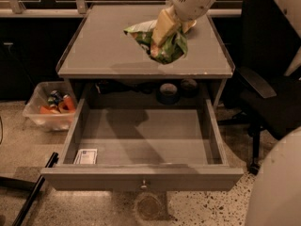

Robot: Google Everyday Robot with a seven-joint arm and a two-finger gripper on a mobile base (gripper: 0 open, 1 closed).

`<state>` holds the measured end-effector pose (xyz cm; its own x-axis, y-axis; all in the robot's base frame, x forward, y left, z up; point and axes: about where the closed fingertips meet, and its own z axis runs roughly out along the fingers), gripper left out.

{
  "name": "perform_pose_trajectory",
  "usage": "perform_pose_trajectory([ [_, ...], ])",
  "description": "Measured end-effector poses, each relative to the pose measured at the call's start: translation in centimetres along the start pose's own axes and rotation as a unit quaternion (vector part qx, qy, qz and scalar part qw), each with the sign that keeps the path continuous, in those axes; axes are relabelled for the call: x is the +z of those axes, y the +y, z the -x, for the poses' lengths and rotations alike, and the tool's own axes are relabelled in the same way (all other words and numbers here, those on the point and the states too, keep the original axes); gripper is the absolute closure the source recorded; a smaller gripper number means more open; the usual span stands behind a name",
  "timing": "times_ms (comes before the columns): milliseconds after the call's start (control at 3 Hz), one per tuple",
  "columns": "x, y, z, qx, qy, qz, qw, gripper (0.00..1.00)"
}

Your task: Pick green rice chip bag from top drawer and place on counter

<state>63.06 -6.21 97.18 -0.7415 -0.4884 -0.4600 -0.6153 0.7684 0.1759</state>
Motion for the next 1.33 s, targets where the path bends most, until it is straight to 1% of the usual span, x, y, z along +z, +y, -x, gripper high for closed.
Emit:
perform_pose_trajectory([
  [333, -1.4, 0.1, 1.6, -0.005, -0.018, -0.001, 0.9998, 1.0],
  [667, -1.0, -1.1, 2.5, 0.007, -0.041, -0.027, 0.9988, 1.0],
  [1000, 1.3, -3.2, 2.8, 0.042, -0.069, -0.072, 0.9942, 1.0],
  [1333, 4.2, -3.7, 2.9, 0.072, -0.096, -0.124, 0.985, 1.0],
])
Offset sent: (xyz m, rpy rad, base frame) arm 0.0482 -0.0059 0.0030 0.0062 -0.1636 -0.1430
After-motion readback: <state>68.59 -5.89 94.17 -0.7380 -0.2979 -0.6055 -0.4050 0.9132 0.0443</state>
